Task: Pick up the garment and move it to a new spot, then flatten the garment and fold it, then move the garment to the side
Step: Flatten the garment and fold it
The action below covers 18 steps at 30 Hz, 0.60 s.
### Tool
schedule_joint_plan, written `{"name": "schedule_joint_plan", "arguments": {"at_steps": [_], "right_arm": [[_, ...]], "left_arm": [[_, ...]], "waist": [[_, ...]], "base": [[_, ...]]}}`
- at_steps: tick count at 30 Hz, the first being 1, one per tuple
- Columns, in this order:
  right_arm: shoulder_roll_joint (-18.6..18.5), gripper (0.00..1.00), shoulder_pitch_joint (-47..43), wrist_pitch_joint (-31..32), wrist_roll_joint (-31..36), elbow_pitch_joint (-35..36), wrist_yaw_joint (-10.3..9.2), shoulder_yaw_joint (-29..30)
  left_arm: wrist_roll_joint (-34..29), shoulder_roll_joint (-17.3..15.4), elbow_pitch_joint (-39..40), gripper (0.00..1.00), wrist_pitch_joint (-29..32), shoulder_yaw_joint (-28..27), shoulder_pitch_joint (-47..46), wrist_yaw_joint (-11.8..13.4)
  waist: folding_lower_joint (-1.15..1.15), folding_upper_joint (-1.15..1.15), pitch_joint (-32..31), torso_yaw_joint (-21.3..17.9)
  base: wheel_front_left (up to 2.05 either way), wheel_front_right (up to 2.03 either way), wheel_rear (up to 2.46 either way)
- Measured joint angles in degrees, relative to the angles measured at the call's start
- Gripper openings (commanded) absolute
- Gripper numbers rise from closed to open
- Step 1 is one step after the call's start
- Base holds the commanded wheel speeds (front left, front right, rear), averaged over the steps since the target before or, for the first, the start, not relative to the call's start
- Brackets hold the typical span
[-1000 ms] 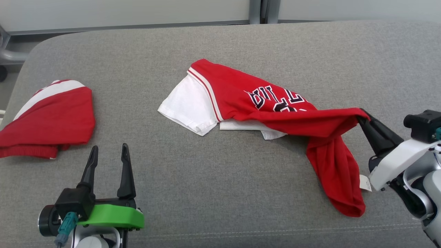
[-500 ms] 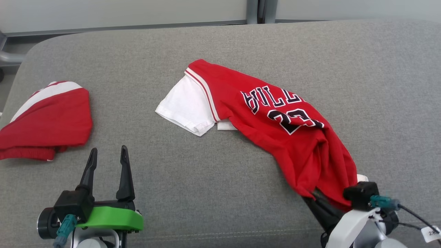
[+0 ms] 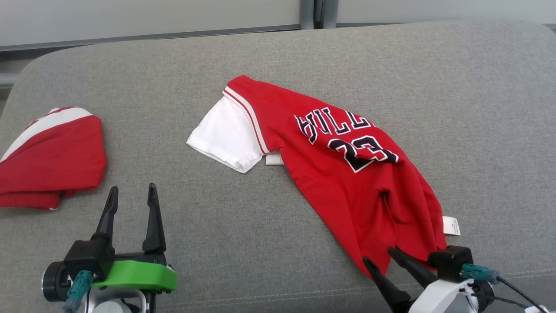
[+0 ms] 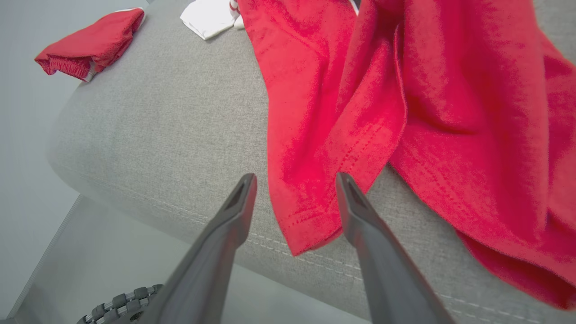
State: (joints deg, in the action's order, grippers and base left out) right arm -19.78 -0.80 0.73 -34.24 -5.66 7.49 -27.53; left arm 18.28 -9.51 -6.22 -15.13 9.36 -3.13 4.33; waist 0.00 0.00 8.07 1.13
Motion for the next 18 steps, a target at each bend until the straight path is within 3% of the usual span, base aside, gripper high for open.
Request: {"name": "schedule_joint_plan", "arguments": {"at_steps": [5, 11, 18], "right_arm": [[-1.79, 1.0, 0.27, -5.25, -0.88, 3.59, 0.0, 1.99], [-0.56, 1.0, 1.7, -12.65, 0.51, 3.58, -0.01, 11.15], [1.67, 1.0, 3.02, -14.63, 8.71, 0.71, 0.0, 16.38]], "left_arm": [[0.15, -0.45, 0.22, 1.0, 0.0, -0.47, 0.01, 0.27], [-0.2, -1.22, 0.89, 1.0, 0.0, -0.7, 0.01, 0.71], [-0.48, -1.87, 1.14, 1.0, 0.01, -0.37, 0.93, 0.81]], "waist": [[0.0, 0.0, -0.07, -0.64], [0.0, 0.0, -0.97, -1.45], [0.0, 0.0, -3.32, -1.93]], "base": [[0.0, 0.0, 0.0], [0.0, 0.0, 0.0], [0.0, 0.0, 0.0]]}}
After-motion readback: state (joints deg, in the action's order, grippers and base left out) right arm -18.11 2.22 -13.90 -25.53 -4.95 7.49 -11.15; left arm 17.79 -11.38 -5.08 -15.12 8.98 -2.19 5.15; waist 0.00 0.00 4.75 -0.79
